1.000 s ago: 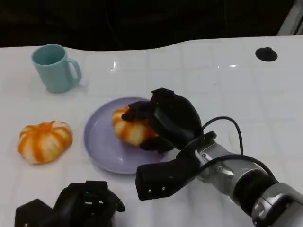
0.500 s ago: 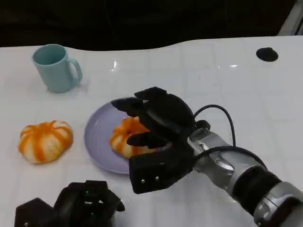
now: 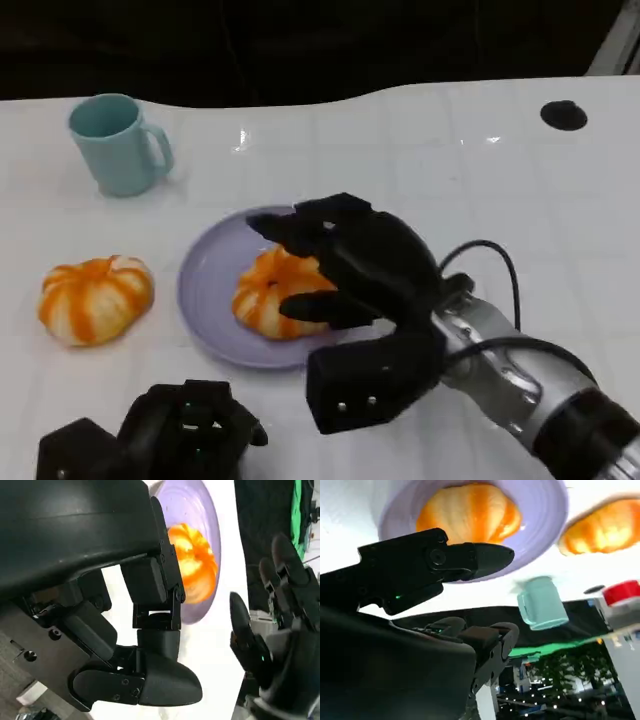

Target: Grasp the bread from the table and place it into the plate.

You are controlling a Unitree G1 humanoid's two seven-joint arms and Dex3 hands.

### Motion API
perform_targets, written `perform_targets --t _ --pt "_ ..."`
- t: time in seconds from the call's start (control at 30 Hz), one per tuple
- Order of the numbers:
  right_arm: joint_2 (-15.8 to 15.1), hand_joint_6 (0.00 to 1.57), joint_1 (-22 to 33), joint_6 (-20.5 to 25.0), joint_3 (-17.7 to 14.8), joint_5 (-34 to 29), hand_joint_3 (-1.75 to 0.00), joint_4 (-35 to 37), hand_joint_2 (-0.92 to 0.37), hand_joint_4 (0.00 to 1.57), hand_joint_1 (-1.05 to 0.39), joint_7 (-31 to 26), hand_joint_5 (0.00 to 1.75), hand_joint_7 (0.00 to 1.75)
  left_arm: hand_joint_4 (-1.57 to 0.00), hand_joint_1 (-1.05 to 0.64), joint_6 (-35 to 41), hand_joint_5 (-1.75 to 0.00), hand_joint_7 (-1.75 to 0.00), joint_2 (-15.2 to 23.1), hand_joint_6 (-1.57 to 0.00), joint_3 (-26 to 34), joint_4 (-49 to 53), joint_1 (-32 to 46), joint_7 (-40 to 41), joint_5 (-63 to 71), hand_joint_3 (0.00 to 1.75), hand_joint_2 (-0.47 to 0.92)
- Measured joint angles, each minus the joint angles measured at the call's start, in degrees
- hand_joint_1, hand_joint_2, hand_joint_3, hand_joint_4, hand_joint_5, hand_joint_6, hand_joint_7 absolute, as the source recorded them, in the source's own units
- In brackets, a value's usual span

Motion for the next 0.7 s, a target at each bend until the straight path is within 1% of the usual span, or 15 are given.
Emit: perform_targets --t 0.2,0.27,0.33,0.37,0.43,0.57,0.63,0.7 --pt "-2.73 0.6 4.58 -4.92 -3.21 3.41 -0.25 -4.86 -0.92 0.53 -0.5 -0.01 0.56 0.13 -1.57 -1.05 0.09 -1.25 -0.8 -0.15 -1.42 -0.1 -0.08 -0.02 0.12 -0.01 0.73 0.53" --pt "-3.28 0.65 6.51 -6.6 -4.56 5.5 -0.27 -6.57 -0.92 0.52 -0.43 0.13 0.83 0.15 -1.57 -1.05 0.07 -1.24 -0.8 -0.17 -1.42 -0.17 -0.13 -0.05 0.43 0.08 0.72 0.53" --pt "-3.91 0.71 9.11 -8.63 -6.24 9.21 -0.28 -8.92 -0.92 0.58 -0.39 1.86 0.99 0.19 -1.57 -1.05 -0.05 -1.24 -0.8 -0.18 -1.42 -0.29 -0.14 -0.07 0.43 0.11 0.72 0.53" --pt "-4.23 0.73 10.33 -9.54 -6.94 11.0 -0.29 -10.16 -0.92 0.6 -0.38 2.99 1.03 0.21 -1.57 -1.05 -0.13 -1.24 -0.8 -0.16 -1.42 -0.32 -0.13 -0.05 0.43 0.1 0.71 0.54" --pt "-4.41 0.72 12.55 -10.3 -8.33 13.58 -0.44 -12.63 -0.86 0.59 -0.37 4.9 1.18 0.38 -1.57 -1.05 -0.18 -1.24 -0.8 -0.16 -1.42 -0.38 -0.13 -0.05 0.43 0.1 0.71 0.54" --pt "-5.33 0.68 16.61 -12.28 -10.94 18.32 -0.55 -16.78 -0.82 0.64 -0.34 8.04 1.2 0.61 -1.57 -1.05 -0.16 -1.24 -0.8 -0.16 -1.42 -0.57 -0.16 -0.02 0.46 0.19 0.69 0.55" --pt "-6.14 0.68 18.19 -13.95 -12.22 20.11 -0.69 -18.05 -0.74 0.67 -0.3 9.29 1.29 0.75 -1.57 -1.05 -0.13 -1.24 -0.8 -0.16 -1.42 -0.6 -0.2 -0.01 0.46 0.21 0.69 0.55" --pt "-6.97 0.69 20.06 -16.1 -13.7 22.42 -0.76 -18.8 -0.7 0.69 -0.27 10.55 1.32 0.8 -1.57 -1.05 -0.09 -1.24 -0.8 -0.16 -1.42 -0.58 -0.23 0.0 0.49 0.21 0.69 0.55"
